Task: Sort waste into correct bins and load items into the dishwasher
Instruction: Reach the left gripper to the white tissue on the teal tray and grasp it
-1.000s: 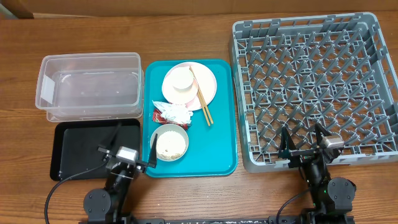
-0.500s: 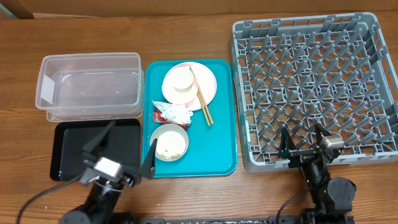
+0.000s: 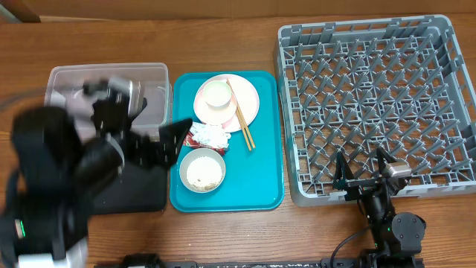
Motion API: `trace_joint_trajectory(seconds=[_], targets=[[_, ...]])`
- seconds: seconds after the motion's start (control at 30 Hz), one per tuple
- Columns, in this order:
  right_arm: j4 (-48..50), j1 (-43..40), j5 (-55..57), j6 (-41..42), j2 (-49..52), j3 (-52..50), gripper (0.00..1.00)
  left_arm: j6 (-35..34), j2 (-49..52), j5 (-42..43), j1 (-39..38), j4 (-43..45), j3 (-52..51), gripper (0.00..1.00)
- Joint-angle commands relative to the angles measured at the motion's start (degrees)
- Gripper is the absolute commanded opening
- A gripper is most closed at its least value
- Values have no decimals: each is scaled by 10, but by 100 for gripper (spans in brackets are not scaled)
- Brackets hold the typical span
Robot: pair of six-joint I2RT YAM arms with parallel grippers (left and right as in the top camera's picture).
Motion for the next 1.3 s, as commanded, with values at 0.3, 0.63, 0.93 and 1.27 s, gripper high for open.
trace_joint_trajectory(seconds=[0.3,0.63,0.93,1.27], targets=[[3,-1,2,1,-5,-6,100,-44,296,66,3,-237,136,100],[3,-1,2,1,-5,-6,100,-72,399,-53,-48,-252,130,4],[3,-1,2,1,-5,-6,100,-166,406,-251,-132,-218,129,4],[3,-1,2,1,-5,-6,100,-218,414,-339,-198,-176,129,53]])
